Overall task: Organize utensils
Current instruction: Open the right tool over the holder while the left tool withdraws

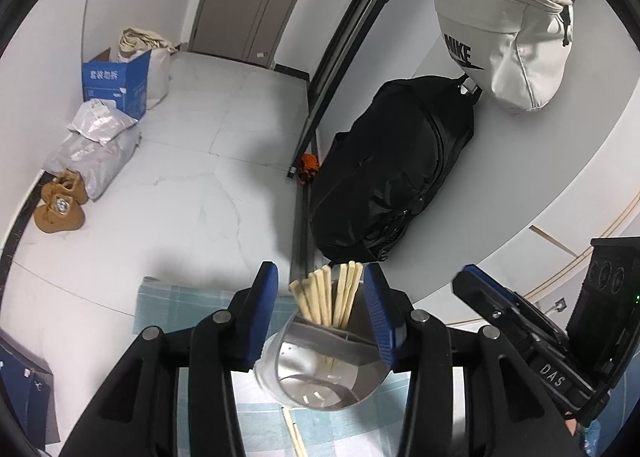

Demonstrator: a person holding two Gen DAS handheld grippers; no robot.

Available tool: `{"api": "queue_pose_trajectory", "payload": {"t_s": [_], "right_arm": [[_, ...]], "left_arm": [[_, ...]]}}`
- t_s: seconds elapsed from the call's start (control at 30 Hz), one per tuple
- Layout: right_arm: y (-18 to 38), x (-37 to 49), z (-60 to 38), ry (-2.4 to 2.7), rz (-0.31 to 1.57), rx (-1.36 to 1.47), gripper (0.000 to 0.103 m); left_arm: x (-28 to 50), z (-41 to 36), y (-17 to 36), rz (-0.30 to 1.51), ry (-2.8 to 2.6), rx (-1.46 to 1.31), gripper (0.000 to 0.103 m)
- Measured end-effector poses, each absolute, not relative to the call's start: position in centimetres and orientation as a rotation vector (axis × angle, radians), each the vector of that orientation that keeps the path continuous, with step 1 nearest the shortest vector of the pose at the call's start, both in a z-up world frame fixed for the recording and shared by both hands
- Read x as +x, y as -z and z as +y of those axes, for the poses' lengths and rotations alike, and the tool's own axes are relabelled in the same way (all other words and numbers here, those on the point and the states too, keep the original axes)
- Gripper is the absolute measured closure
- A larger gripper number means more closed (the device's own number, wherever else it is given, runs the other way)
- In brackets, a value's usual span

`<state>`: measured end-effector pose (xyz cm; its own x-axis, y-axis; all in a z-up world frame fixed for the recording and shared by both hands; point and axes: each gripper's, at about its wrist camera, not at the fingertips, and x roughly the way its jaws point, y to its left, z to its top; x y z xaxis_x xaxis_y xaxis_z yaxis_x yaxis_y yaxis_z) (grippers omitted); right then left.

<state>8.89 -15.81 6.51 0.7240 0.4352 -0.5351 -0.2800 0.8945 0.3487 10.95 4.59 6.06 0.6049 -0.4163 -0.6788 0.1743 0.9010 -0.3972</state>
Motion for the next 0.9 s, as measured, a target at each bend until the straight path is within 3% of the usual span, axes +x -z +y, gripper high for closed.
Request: {"api": "queue_pose_trajectory", "payload": {"t_s": [0.07, 0.13, 0.3, 0.43, 0.57, 0.9], "right_arm": [[-6.5, 8.2, -16.2, -0.387, 0.655, 0.264, 0.059], [-6.6, 7.6, -16.5, -0.383, 0.653, 0.268, 0.056], [-6.9, 5.4, -16.6, -0.381, 0.634, 0.268, 0.05], [-7.0, 3.5, -16.5, -0.388, 0.615, 0.272, 0.042], [-6.5, 2.2, -16.3, -0.395, 0.611, 0.269, 0.04], [-4.5, -1.0, -15.8, -0.387, 0.603, 0.247, 0.028]], "left_arm": [[10.3, 4.6, -6.2, 0.85, 0.327, -0.291, 0.048], [9.6, 4.8, -6.4, 0.837, 0.314, -0.285, 0.042], [7.9, 4.8, -6.6, 0.816, 0.276, -0.239, 0.041], [6.2, 4.8, -6.8, 0.782, 0.221, -0.187, 0.034], [4.6, 4.5, -6.9, 0.743, 0.192, -0.131, 0.027], [2.3, 4.2, -4.7, 0.742, 0.133, -0.077, 0.026]]}}
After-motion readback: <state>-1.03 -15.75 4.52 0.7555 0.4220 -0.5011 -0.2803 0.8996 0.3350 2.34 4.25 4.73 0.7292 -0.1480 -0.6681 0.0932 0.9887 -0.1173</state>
